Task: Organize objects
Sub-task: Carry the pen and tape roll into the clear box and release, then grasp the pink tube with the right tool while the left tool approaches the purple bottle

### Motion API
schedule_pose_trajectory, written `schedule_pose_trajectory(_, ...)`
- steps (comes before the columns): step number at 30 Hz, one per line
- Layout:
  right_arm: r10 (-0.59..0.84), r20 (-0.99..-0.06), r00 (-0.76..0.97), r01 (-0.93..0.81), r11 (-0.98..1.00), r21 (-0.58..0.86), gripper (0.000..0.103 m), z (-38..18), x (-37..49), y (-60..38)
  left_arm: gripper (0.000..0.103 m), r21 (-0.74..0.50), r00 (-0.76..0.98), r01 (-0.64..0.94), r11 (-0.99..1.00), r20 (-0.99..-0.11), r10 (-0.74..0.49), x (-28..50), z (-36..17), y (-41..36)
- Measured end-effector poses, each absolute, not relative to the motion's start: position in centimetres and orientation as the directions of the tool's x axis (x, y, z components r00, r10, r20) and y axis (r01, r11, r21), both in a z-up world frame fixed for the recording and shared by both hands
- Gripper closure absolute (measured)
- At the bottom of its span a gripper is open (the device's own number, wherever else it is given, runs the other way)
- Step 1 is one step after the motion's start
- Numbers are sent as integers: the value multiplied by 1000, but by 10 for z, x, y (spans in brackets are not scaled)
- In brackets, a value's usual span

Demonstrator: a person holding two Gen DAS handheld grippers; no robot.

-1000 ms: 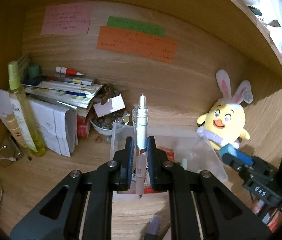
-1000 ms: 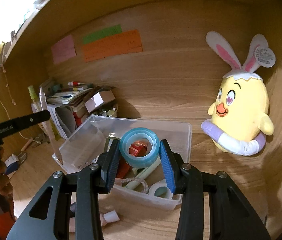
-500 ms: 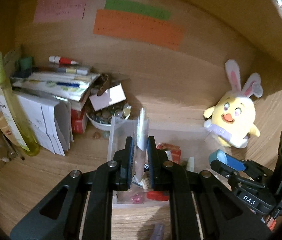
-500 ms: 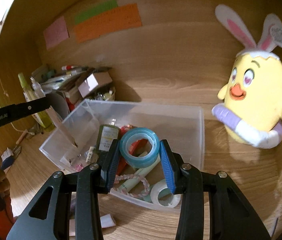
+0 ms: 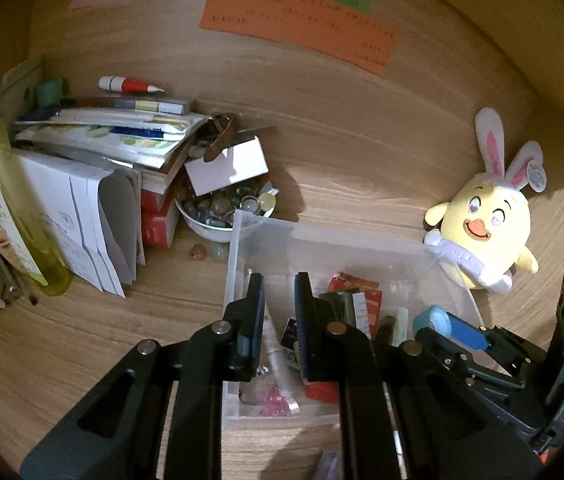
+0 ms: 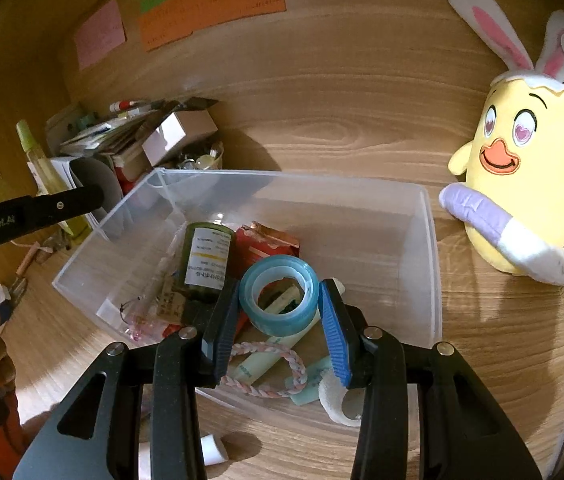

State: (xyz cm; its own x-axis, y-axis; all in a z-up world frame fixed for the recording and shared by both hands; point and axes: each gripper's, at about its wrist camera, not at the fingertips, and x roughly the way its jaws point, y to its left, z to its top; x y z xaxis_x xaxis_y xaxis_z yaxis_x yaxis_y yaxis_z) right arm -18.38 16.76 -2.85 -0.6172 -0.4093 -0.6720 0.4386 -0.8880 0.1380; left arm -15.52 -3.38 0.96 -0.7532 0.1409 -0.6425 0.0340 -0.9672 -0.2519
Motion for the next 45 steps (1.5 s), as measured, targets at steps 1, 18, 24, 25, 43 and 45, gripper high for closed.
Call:
schedule_pose_trajectory(1,-406,-673,-618,437,-889,135,66,-29,-184,167,90,-250,-751,30,-968,-644,143,-155,9,-34)
schedule_pose_trajectory(18,-384,-645,-660,427,-899,98,33,-7,-156,171,42,-138,-767,-12,-990,-634,98,-117,16,-22)
schedule_pose_trajectory(24,-400,-639,-657,430,-895,119,28,-3,-134,176,29,-93,-759,-16,-996,-647,73,-99,5,-23)
schedule_pose_trajectory(25,-409,-640,-650,433,-892,131,28,-4,-132,177,29,-86,-753,-17,-996,-654,69,-96,2,-22)
schedule_pose_trajectory(43,-399,-742,-539,422,-890,172,20,-54,-86,166,25,-116,-618,-59,-991,-776,128,-52,-63,-23)
schedule_pose_trajectory(45,-424,-768,-481,424,-879,220,20,-68,-88,160,24,-134,-608,-56,-989,-781,140,-49,-66,-26)
